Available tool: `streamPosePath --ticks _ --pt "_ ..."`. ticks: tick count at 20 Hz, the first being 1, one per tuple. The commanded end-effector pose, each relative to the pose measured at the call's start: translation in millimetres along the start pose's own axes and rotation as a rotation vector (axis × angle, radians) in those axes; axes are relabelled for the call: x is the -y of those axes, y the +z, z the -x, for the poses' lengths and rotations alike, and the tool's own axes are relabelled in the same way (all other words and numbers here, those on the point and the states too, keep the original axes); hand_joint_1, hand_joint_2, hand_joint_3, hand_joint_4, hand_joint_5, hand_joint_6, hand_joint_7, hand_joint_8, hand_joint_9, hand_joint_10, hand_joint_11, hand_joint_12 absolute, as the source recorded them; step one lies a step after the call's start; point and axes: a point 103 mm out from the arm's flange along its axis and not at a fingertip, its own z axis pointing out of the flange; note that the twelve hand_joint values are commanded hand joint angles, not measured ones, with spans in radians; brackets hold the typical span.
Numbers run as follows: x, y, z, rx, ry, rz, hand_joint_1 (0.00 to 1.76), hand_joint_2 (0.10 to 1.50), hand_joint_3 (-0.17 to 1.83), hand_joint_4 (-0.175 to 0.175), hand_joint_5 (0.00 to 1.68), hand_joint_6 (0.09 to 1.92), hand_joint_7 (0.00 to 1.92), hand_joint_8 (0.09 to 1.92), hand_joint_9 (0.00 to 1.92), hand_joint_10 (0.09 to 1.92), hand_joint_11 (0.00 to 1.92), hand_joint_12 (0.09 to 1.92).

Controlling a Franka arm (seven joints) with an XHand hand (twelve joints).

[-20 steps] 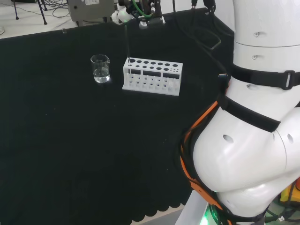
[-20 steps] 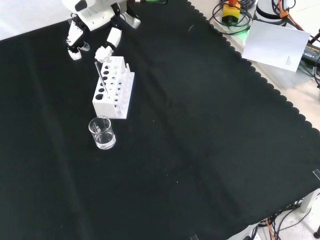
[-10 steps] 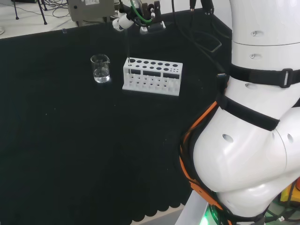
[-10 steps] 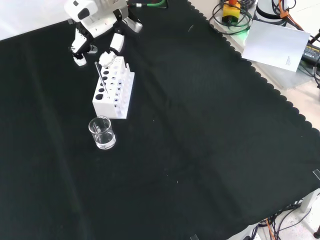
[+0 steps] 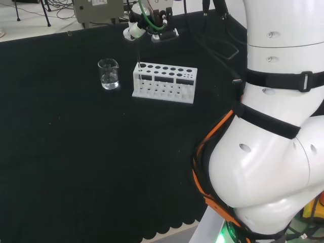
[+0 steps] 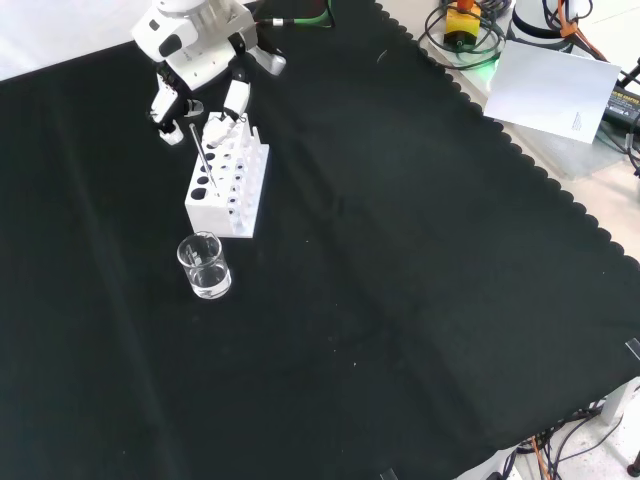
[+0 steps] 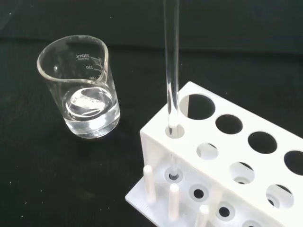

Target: Take the glass rod from the white test tube rack.

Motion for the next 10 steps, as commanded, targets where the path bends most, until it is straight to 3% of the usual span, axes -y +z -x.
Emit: streamPosePath --ticks 1,10 --pt "-1.4 3.6 -0.8 0.004 -0.008 -0.003 0.66 0.99 0.46 -0.175 0.54 1.06 0.80 1.23 1.28 1.35 1.34 1.29" --pt "-1.9 2.9 -0.5 0.024 -0.011 0.008 0.85 0.97 0.49 -0.175 0.65 1.02 0.85 1.23 1.43 1.28 1.60 1.25"
